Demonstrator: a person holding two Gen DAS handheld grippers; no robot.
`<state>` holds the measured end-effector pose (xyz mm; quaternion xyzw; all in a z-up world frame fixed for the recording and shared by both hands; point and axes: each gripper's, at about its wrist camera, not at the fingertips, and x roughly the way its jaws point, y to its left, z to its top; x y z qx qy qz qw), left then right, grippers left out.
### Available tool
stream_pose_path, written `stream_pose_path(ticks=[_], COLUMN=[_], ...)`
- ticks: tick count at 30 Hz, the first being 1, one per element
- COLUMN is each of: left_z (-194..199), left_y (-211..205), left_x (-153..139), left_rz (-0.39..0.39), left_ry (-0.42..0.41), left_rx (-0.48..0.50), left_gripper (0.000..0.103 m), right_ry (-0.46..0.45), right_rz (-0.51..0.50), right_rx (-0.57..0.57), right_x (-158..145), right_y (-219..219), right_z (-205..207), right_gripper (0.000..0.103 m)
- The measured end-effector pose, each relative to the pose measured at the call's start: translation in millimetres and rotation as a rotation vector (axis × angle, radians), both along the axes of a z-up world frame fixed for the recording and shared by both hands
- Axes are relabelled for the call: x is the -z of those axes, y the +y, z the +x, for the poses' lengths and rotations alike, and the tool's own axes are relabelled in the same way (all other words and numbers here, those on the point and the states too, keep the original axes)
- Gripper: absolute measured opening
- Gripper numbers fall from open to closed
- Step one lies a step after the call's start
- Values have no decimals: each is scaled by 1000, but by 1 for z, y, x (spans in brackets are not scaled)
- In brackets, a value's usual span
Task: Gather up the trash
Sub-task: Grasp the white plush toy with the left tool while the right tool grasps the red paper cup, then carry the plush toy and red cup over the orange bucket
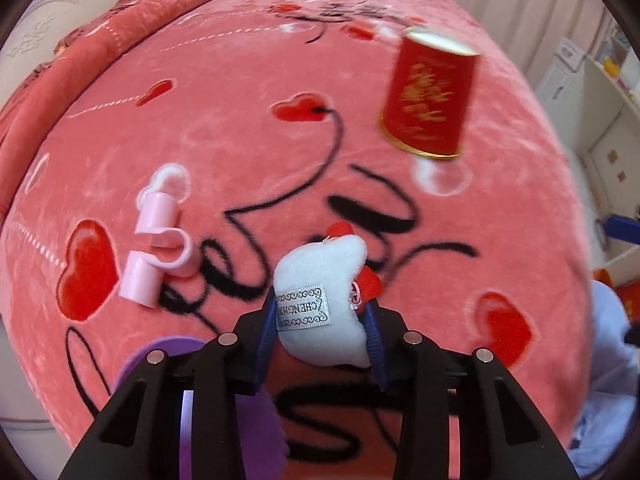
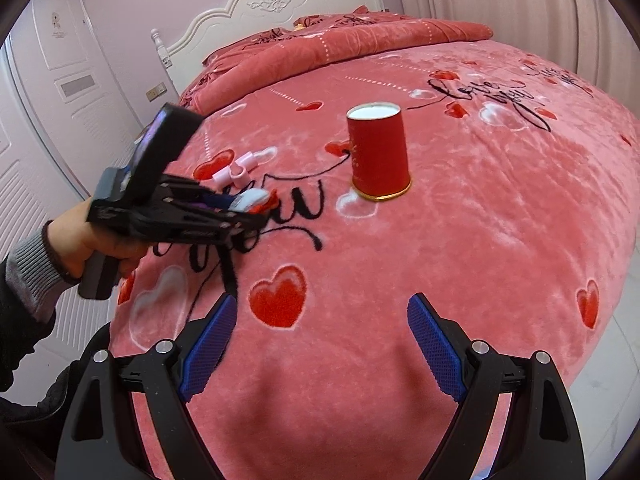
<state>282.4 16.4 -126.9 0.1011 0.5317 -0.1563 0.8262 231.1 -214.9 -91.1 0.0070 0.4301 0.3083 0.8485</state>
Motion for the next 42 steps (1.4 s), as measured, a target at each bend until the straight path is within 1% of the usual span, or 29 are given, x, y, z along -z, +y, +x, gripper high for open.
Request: stream_pose_path(ticks=[4,6,9,12,17,24,25,26,27,28,30,33,36,39,42], left_z=[-8,-9,-4,5,22,38,38,39,39,40,39,29,15,-8,-33], left_y=[-17,-25,-32,-36,-34,-26,-24,-23,-22,-22,-22,-27,-33,-43,-52], left_x=[-17,-24,-28,-26,-22,-11,-10,-8,-7,-5,-3,-8,-19,-32,-40], left_rz=[-35,-69,-86,-112,-108,-131,-135,-138,-143,-147,-146,-153,-164,-159,-158], left_ry=[-26,-30,-36,-25,-25,-15,-13,-11,-9,-5,-1,-3,-17,-31,-35], left_rx=[39,59,75,83,92,88,86,82,76,74,71,80,87,104,114], left_gripper=[41,41,41,41,41,41,41,41,41,41,41,41,41,41,41], right_ry=[-27,-52,-79,-99,-101,-101,-102,-95,-79,-67,-76,-70,-68,-49,-54], right_rz=[-3,-7,-15,-26,-45,-68,-72,-69,-69,-75,-55,-27,-29,-13,-5], right_rx=[4,1,-1,-5,-17,-21,-21,-35,-57,-62,-68,-58,-52,-29,-15], right_x=[-7,-11,-17,-18,-8,14,19,22,26,31,29,22,14,5,-6], right_y=[-2,-1,3,9,24,47,49,51,54,55,52,42,30,11,-4], right_z=[13,24,45,67,106,156,163,165,169,171,166,152,130,98,65], right_gripper=[86,86,86,86,86,86,80,69,53,52,48,48,48,48,48])
